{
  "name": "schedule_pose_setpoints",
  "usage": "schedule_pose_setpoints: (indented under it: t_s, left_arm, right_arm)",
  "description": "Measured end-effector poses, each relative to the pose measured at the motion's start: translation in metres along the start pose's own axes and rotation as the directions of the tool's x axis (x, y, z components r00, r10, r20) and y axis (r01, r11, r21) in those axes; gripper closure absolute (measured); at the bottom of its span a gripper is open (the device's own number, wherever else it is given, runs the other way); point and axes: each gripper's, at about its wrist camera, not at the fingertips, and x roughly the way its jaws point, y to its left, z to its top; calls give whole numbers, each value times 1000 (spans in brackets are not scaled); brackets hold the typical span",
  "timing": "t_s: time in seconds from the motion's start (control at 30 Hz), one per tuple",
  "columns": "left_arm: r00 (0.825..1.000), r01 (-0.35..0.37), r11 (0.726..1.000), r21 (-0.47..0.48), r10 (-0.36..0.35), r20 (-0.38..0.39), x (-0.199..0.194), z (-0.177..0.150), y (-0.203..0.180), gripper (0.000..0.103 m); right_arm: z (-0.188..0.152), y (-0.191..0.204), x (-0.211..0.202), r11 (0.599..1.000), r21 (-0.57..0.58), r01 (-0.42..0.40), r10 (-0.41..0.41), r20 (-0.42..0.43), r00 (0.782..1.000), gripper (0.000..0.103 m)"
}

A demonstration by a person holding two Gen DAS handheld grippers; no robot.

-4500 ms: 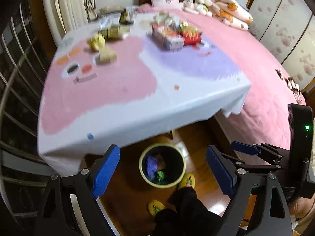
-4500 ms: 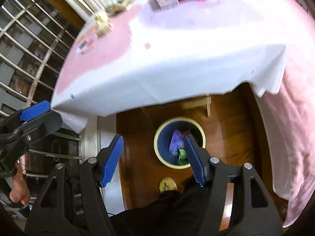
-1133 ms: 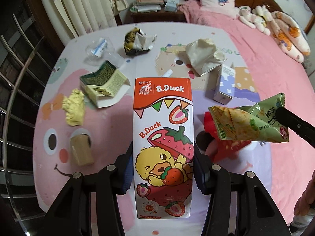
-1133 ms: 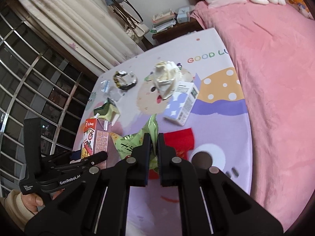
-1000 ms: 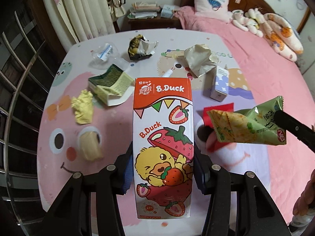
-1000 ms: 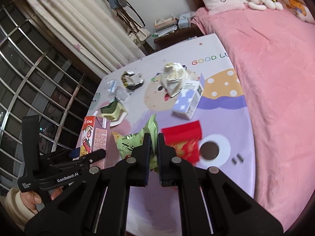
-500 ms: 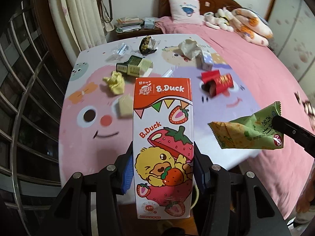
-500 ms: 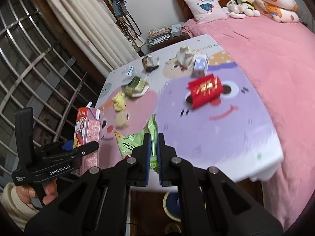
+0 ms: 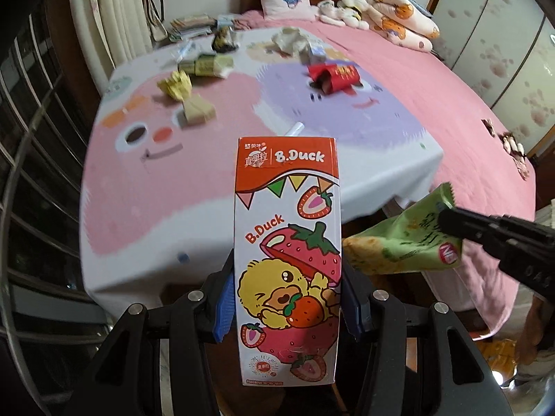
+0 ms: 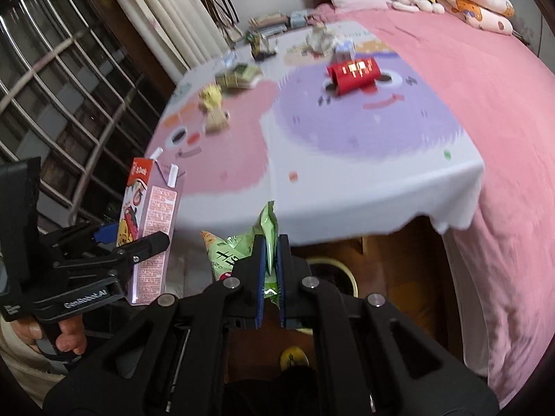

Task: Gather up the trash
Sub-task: 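Carry the B.Duck carton and green packet down over the bin with both tools, then open both tools to drop the carton and packet into the bin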

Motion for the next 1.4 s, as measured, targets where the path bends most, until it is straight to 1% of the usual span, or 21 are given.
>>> schedule_pose_setpoints:
  t_s: [0.17, 0.3, 0.5, 0.63, 0.8, 0.93, 1.0, 1.1, 1.23, 1.27, 1.33, 1.4]
  left_arm:
    - [997, 19, 1000, -3, -19, -71, 28, -30, -8, 52]
    - [992, 25, 1000, 1, -25, -126, 64, -51, -15, 52]
    - [981, 11, 1000, -8, -12, -195, 139, -81, -26, 52]
    - [974, 3, 1000, -16, -6, -228, 195, -97, -28, 52]
    - [967, -4, 999, -35, -5, -256, 262, -116, -26, 52]
    - [962, -16, 998, -58, -1, -274, 309, -127, -22, 52]
    - [955, -31, 998, -58, 12, -296, 331, -133, -19, 52]
    - [949, -49, 997, -63, 27, -313, 360, -141, -17, 52]
    - [947, -72, 996, -59, 50, -317, 392, -146, -12, 51]
    - [944, -75, 996, -58, 52, -325, 399, -148, -11, 50]
    - [939, -80, 994, -69, 52, -339, 415, -152, 1, 40]
    - [939, -84, 993, -86, 50, -339, 423, -157, 7, 18]
  right_arm:
    - [-35, -16, 30, 998, 44, 34, -30, -86, 996, 99]
    - [-57, -34, 64, 995, 76, 61, -50, -138, 989, 99]
    - [-93, -66, 129, 987, 98, 126, -106, -193, 976, 99]
    - [-120, -90, 183, 981, 105, 166, -138, -234, 962, 99]
    - [-145, -115, 250, 975, 89, 203, -171, -278, 945, 99]
    - [-157, -126, 296, 976, 89, 201, -167, -296, 941, 99]
    - [-163, -134, 323, 977, 90, 194, -158, -308, 938, 99]
    - [-171, -139, 351, 979, 89, 182, -144, -325, 935, 98]
    - [-184, -149, 388, 983, 83, 167, -130, -338, 932, 98]
    - [-186, -151, 394, 983, 87, 163, -124, -343, 931, 98]
    - [-193, -156, 410, 983, 101, 156, -109, -364, 925, 98]
    - [-197, -158, 418, 982, 108, 152, -100, -384, 918, 97]
